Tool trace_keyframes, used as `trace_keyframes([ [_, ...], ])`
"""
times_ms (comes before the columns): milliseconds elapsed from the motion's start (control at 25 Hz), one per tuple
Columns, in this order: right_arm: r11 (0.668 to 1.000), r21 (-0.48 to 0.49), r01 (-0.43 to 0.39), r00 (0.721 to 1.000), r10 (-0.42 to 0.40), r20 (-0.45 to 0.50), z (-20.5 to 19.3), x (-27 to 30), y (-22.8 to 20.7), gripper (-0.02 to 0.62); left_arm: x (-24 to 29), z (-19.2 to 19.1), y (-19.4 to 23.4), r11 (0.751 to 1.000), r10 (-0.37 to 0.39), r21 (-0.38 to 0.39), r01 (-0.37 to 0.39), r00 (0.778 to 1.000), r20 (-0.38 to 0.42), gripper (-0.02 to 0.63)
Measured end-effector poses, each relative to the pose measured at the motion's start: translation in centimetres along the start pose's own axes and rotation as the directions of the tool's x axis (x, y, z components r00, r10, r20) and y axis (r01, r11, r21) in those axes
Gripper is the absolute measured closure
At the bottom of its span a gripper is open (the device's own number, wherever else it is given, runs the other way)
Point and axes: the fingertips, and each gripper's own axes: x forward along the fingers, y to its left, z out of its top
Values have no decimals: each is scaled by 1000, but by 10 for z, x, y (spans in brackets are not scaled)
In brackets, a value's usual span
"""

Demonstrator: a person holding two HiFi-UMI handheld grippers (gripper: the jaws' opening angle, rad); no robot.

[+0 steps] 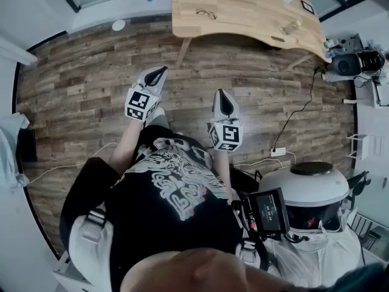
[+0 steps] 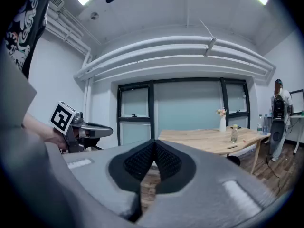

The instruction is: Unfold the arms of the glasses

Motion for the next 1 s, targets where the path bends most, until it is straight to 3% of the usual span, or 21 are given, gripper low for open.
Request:
trace_keyframes([
  [640,999,36,33,999,-32,-30,-19,-9,-8,597,-5,-8,0,1000,-4,-11,4,1000,-17,617],
  [1000,998,34,50,997,-48,-61,-28,36,-41,597,45,-17,27,1000,9,-16,-10,999,-53,617],
])
